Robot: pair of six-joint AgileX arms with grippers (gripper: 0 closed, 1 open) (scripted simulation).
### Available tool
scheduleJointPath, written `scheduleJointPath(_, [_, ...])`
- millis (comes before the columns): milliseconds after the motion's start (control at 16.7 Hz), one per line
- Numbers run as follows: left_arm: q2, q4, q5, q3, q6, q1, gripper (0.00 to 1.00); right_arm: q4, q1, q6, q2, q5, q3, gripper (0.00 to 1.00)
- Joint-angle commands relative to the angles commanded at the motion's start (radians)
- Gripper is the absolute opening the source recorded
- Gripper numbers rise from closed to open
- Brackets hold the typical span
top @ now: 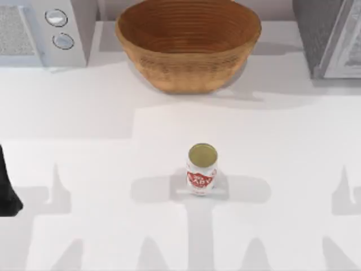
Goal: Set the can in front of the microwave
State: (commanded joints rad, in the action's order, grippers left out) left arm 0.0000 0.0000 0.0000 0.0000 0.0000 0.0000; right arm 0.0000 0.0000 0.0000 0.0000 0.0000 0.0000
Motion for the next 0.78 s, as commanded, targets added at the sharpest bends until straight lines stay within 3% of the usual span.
scheduleJointPath(360, [0.094, -0.061, 0.003, 0.067, 0.001, -0.039, 1.00, 0.000, 0.000, 0.000, 0.000, 0.000, 0.000, 1.00])
scheduleJointPath(780, [0.577, -0.382, -0.001, 0.413, 0.014, -0.222, 1.00, 0.000, 0.000, 0.000, 0.000, 0.000, 0.000, 1.00])
